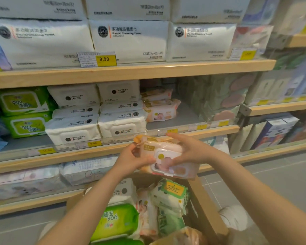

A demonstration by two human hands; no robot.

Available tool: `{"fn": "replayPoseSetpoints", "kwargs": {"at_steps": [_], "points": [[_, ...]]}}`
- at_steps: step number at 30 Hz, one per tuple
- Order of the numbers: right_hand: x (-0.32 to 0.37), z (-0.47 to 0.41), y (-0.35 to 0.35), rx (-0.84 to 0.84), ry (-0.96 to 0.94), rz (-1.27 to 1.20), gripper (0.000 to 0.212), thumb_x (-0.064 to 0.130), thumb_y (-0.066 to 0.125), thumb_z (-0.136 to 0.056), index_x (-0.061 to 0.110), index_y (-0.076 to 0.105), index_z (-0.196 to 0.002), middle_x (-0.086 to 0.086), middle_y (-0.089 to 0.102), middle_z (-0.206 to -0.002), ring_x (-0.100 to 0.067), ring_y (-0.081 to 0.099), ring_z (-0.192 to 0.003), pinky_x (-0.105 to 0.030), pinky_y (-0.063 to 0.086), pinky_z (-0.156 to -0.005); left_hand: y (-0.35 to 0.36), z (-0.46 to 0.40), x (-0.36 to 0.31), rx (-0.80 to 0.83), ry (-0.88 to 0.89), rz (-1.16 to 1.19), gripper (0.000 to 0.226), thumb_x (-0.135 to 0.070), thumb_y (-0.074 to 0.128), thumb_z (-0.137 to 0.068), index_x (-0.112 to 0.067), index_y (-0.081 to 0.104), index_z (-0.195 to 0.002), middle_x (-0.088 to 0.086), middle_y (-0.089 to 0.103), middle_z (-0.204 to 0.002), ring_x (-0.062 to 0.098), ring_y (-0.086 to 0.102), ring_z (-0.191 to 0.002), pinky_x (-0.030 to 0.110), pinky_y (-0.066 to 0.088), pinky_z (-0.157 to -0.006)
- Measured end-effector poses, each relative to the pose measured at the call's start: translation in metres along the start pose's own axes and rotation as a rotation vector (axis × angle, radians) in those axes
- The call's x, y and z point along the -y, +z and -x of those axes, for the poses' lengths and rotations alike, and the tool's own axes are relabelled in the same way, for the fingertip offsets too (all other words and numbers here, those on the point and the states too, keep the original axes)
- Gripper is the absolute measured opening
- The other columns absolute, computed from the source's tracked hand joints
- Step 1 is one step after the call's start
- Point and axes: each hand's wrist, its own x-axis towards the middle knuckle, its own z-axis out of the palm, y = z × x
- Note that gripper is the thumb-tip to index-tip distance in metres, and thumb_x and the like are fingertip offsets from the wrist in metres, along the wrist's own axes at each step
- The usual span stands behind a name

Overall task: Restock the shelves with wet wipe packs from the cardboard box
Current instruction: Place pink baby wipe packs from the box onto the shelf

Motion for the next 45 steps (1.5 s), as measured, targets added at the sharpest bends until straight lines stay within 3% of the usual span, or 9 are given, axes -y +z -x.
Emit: {"fn": "replayPoseSetpoints", "kwargs": {"at_steps": [4, 10, 14, 18, 26, 31, 37, 42, 45], "points": [[-0.008, -0.01, -0.002, 0.115, 0.012, 0.037, 0.094, 0.052, 0.082, -0.059, 0.045, 0.034, -0.139, 0.018, 0.054, -0.128, -0.007, 0.054, -0.111, -0.038, 0.047, -0.097, 0.012, -0.007, 0.0, 0.04, 0.023, -0.036, 0.064, -0.034, 0.091, -0.051, -0.034, 0.058, -0.106, -0.011, 0.067, -0.104, 0.008, 0.062, -0.097, 0.024, 0.053, -0.076], [-0.028, -0.009, -0.016, -0.077, 0.006, 0.094, 0.091, 0.046, 0.083, -0.062, 0.04, 0.034, -0.138, 0.015, 0.052, -0.127, -0.011, 0.051, -0.112, -0.036, 0.045, -0.096, 0.002, -0.043, -0.019, 0.092, 0.141, -0.284, 0.075, -0.066, 0.075, -0.055, -0.036, 0.054, -0.12, -0.012, 0.062, -0.116, 0.007, 0.059, -0.1, 0.033, 0.052, -0.087], [-0.027, -0.031, -0.054, -0.212, 0.01, 0.487, 0.088, 0.06, 0.074, -0.066, 0.045, 0.027, -0.139, 0.01, 0.051, -0.125, -0.017, 0.051, -0.111, -0.035, 0.042, -0.091, -0.038, -0.086, -0.037, -0.21, 0.286, -0.799, 0.074, -0.073, 0.047, -0.078, -0.03, 0.041, -0.138, -0.003, 0.045, -0.14, 0.019, 0.038, -0.129, 0.047, 0.029, -0.108], [-0.02, -0.071, -0.085, -0.257, -0.061, 0.732, 0.085, 0.067, 0.063, -0.071, 0.043, 0.024, -0.143, 0.008, 0.043, -0.14, -0.022, 0.041, -0.128, -0.049, 0.024, -0.11, -0.06, -0.13, -0.028, -0.137, 0.063, -1.175, 0.071, -0.075, 0.027, -0.083, -0.043, 0.017, -0.146, 0.004, 0.014, -0.158, 0.03, 0.008, -0.144, 0.068, 0.003, -0.109], [-0.017, -0.163, -0.07, -0.005, 0.133, 0.741, 0.066, 0.05, 0.059, -0.086, 0.035, 0.03, -0.144, -0.001, 0.052, -0.135, -0.026, 0.047, -0.123, -0.044, 0.035, -0.103, -0.054, -0.145, 0.007, -0.297, 0.1, -1.273, 0.065, -0.075, 0.01, -0.082, -0.052, 0.008, -0.144, -0.003, 0.006, -0.159, 0.025, 0.006, -0.146, 0.063, 0.002, -0.111], [-0.034, -0.18, -0.031, -0.026, 0.22, 0.639, 0.078, 0.058, 0.052, -0.086, 0.043, 0.008, -0.149, 0.01, 0.02, -0.156, -0.023, 0.022, -0.142, -0.056, 0.008, -0.111, -0.053, -0.146, 0.011, -0.326, 0.124, -1.29, 0.065, -0.072, 0.012, -0.085, -0.048, 0.019, -0.144, 0.0, 0.015, -0.158, 0.026, 0.009, -0.145, 0.064, 0.004, -0.111], [-0.02, -0.172, -0.019, -0.169, 0.191, 0.588, 0.055, 0.056, 0.05, -0.089, 0.022, 0.051, -0.133, -0.006, 0.052, -0.138, -0.027, 0.046, -0.126, -0.049, 0.028, -0.11, -0.052, -0.143, 0.01, -0.341, 0.12, -1.289, 0.064, -0.072, 0.011, -0.084, -0.049, 0.016, -0.144, -0.001, 0.016, -0.158, 0.026, 0.009, -0.145, 0.064, 0.003, -0.111], [-0.026, -0.18, -0.013, -0.094, 0.103, 0.528, 0.068, 0.065, 0.038, -0.09, 0.038, 0.017, -0.149, 0.01, 0.02, -0.157, -0.022, 0.027, -0.141, -0.052, 0.006, -0.112, -0.049, -0.148, -0.004, -0.301, 0.053, -1.242, 0.067, -0.075, 0.01, -0.082, -0.049, 0.018, -0.143, -0.002, 0.016, -0.157, 0.024, 0.01, -0.144, 0.066, 0.002, -0.109], [-0.029, -0.177, -0.031, -0.108, 0.117, 0.395, 0.062, 0.062, 0.033, -0.093, 0.035, 0.023, -0.148, 0.001, 0.034, -0.152, -0.022, 0.028, -0.14, -0.046, 0.011, -0.113, -0.041, -0.163, -0.019, -0.28, 0.086, -1.194, 0.066, -0.072, 0.016, -0.086, -0.045, 0.012, -0.146, -0.002, 0.011, -0.158, 0.021, 0.006, -0.145, 0.066, -0.001, -0.109]]}}
